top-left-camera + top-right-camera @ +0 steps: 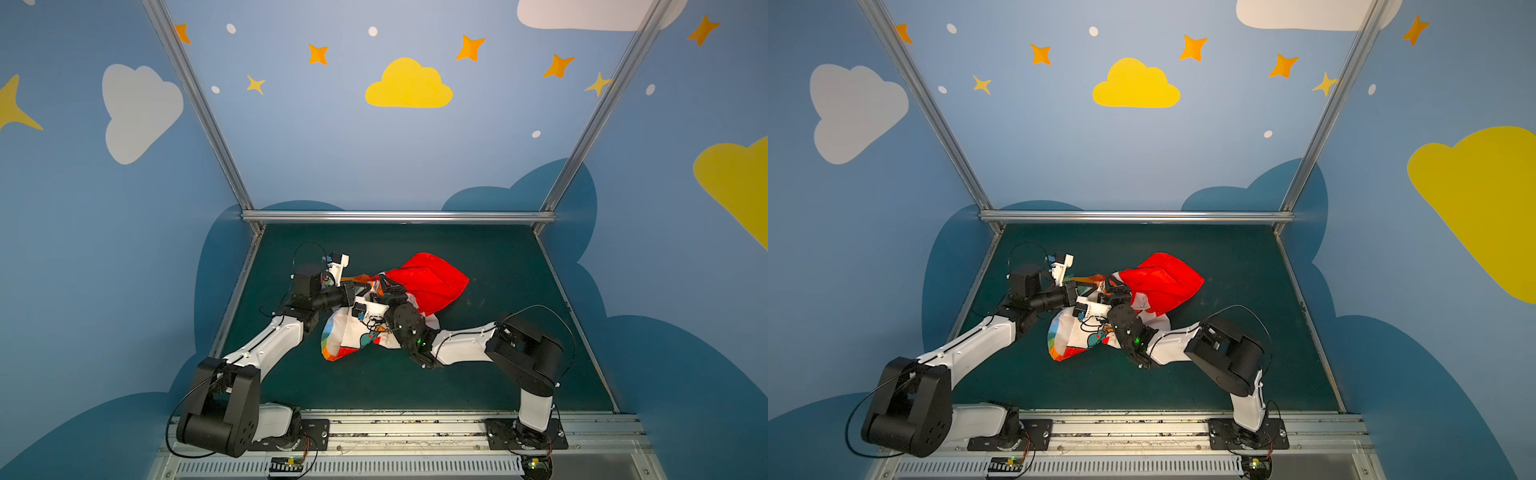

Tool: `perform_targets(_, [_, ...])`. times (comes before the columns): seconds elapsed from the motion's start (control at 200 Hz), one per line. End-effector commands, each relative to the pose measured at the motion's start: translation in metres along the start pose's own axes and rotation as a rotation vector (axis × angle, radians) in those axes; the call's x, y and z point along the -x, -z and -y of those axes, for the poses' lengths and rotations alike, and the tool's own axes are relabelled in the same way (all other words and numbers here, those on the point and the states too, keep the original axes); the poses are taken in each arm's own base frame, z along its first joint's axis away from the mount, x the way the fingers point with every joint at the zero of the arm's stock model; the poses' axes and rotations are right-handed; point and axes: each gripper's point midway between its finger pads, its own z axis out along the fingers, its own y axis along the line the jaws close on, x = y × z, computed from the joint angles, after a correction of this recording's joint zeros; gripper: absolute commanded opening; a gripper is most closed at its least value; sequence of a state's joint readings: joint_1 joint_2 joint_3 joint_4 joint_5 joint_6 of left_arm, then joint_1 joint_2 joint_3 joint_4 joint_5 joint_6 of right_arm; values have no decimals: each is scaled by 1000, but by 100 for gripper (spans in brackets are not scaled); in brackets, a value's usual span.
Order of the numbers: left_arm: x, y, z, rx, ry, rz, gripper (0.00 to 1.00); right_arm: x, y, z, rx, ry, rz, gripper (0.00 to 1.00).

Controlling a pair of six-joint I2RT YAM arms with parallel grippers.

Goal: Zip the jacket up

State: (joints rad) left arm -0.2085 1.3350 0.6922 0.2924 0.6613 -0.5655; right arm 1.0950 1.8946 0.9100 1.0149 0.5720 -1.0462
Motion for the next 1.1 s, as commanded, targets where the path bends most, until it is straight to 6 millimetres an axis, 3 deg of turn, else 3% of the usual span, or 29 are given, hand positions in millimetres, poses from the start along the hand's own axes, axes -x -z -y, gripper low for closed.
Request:
perform_targets(0.0, [10, 2, 3, -7, -19, 20, 3, 23, 12, 8, 24, -71, 91, 67])
perform_targets(0.205, [10, 3, 2, -5, -16, 22, 3, 22, 17, 3, 71, -91, 90, 38])
perform_targets(0.37, [9, 2, 1, -5, -11, 19, 3, 20, 18, 9, 78, -133, 83, 11])
perform_targets(0.411, [9, 2, 1, -6, -10, 18, 3, 19, 18, 10, 96, -153, 77, 0])
perform_targets(0.791, [7, 3, 0, -2, -7, 21, 3, 12, 36, 18, 449, -521, 102, 0])
perform_targets(1.011, [7, 3, 0, -5, 1, 23, 3, 9, 38, 20, 489, -539, 89, 0])
perform_targets(1.096, [8, 3, 1, -7, 3, 21, 3, 8, 38, 17, 473, -521, 97, 34])
